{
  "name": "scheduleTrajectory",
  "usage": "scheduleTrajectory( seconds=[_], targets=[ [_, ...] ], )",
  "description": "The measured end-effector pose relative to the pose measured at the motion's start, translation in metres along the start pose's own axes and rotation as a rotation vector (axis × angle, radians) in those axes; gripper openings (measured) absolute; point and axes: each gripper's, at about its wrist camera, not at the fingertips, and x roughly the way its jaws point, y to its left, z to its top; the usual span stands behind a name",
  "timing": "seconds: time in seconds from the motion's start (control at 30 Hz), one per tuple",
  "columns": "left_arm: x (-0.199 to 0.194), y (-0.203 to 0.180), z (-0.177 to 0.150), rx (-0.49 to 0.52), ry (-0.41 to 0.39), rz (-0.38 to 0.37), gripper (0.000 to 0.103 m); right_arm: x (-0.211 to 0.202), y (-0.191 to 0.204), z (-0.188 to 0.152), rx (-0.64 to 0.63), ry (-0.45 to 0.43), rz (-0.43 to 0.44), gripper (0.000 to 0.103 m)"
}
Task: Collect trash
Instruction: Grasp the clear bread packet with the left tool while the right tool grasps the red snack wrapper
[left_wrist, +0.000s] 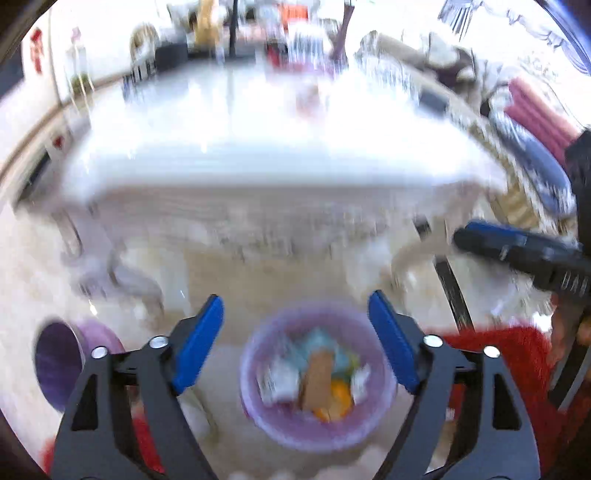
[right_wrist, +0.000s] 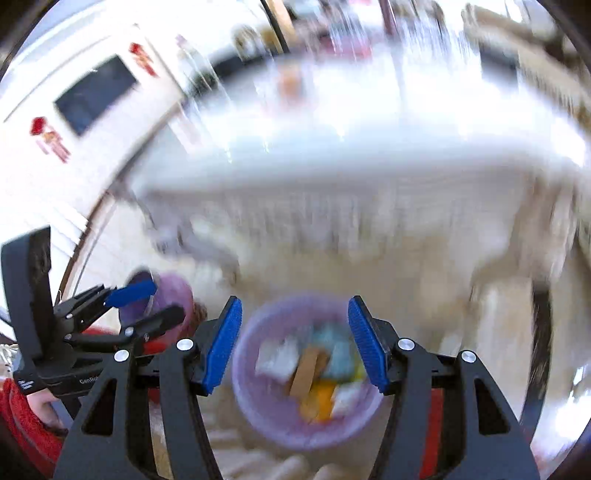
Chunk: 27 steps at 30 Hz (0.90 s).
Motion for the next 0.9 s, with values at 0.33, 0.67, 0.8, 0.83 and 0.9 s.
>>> scheduleTrajectory(
  seconds=[0.33,0.67,0.8,0.83,0.9],
  targets=[
    [0.059,-0.024,0.136,-0.011,-0.106,0.052,0.085,0.032,-0.026,0.244,-0.431,-0.072,-0.054,0.056],
    [0.109,-0.016,0.165,0.002,-0.093,0.053,0.085,0.167,-0.046,0.342,-0.602,0.14,-0.128,0.056],
    [0.12,-0.013,0.17,0.017,-0.087,0.034,0.084,0.183,-0.047,0.356,-0.589,0.144,-0.102,0.056],
    [0.125,-0.011,0.17,0.021,-0.081,0.03,0.085,0.186,-0.046,0.357,-0.591,0.149,-0.106,0.056],
    [0.128,-0.007,0.169,0.024,-0.083,0.007,0.085,0.197,-0.045,0.357,-0.606,0.159,-0.118,0.056]
  ],
)
